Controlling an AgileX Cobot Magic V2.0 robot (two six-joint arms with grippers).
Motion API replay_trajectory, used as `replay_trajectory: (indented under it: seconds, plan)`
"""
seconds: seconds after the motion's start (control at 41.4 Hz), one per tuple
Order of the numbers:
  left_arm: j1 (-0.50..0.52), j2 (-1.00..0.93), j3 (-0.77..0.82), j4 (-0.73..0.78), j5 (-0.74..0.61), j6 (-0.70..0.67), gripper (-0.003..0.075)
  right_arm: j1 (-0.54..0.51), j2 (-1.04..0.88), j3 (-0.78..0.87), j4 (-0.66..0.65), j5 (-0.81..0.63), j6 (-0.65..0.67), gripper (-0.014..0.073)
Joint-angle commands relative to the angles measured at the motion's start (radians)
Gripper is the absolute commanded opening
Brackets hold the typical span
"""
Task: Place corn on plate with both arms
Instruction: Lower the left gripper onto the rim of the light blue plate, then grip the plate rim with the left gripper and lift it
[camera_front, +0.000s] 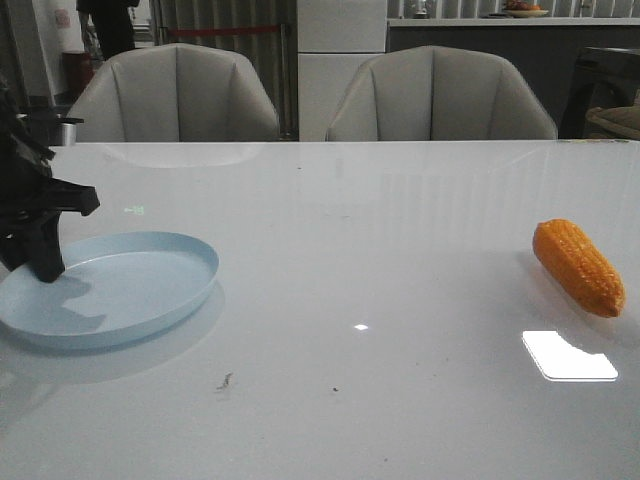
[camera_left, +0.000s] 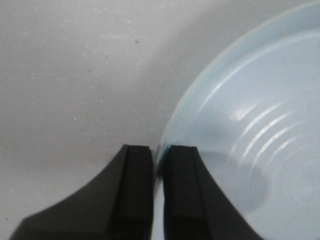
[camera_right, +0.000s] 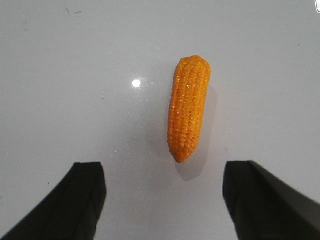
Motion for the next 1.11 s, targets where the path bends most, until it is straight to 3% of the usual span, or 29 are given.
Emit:
replay_trajectory:
  seconds: [0.0, 0.241, 0.459, 0.628, 0.845, 1.086]
  plan:
    - [-0.005, -0.037, -0.018, 0.006, -0.005, -0.002, 0.0094, -0.001, -0.009, -0.035, 0.012, -0.055, -0.006, 0.0592]
    - [-0.005, -0.041, -0.077, 0.006, 0.069, -0.004, 0.0093, -0.001, -0.009, -0.035, 0.012, -0.045, -0.006, 0.0592]
    - [-0.005, -0.041, -0.249, -0.014, 0.187, -0.004, 0.0093, -0.001, -0.009, -0.035, 0.012, -0.042, -0.006, 0.0592]
    - [-0.005, -0.041, -0.409, -0.140, 0.257, -0.002, 0.0093, -0.001, -0.009, -0.035, 0.012, -0.041, -0.006, 0.0592]
    - [-0.015, -0.041, -0.505, -0.373, 0.267, -0.002, 0.0093, -0.001, -0.009, -0.035, 0.012, -0.041, -0.006, 0.0592]
    - [-0.107, -0.039, -0.509, -0.402, 0.269, -0.002, 0.0093, -0.001, -0.009, -0.035, 0.012, -0.041, -0.006, 0.0592]
